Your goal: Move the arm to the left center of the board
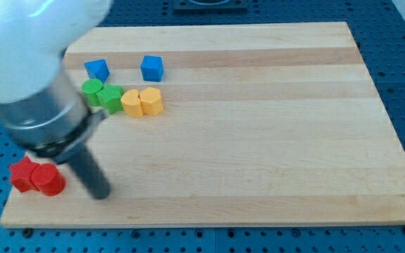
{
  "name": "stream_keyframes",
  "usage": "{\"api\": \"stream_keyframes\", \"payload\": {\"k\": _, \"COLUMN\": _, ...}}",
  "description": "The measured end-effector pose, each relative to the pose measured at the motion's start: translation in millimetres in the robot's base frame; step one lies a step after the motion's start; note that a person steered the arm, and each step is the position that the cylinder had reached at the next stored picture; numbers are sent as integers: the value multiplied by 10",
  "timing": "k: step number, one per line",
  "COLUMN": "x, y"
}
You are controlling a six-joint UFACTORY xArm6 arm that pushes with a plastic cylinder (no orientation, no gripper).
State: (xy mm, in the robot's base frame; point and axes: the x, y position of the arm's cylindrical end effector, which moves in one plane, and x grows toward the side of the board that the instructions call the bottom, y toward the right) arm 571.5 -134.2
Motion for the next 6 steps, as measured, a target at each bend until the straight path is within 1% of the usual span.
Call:
{"api": "stream_keyframes", "payload": {"k": 1, "x": -423, "y": 606}}
{"api": "stream_keyframes", "payload": {"k": 2, "x": -615, "y": 294}}
{"api": "stream_keyframes", "payload": {"k": 3, "x": -615, "y": -346}}
{"api": "stream_keyframes", "payload": {"k": 4, "x": -747, "y": -1043}}
{"api": "stream_keyframes", "payload": {"k": 5, "x": -1196, "y": -1553}}
{"api": "stream_keyframes", "payload": {"k": 6, "x": -1795, "y": -1702}}
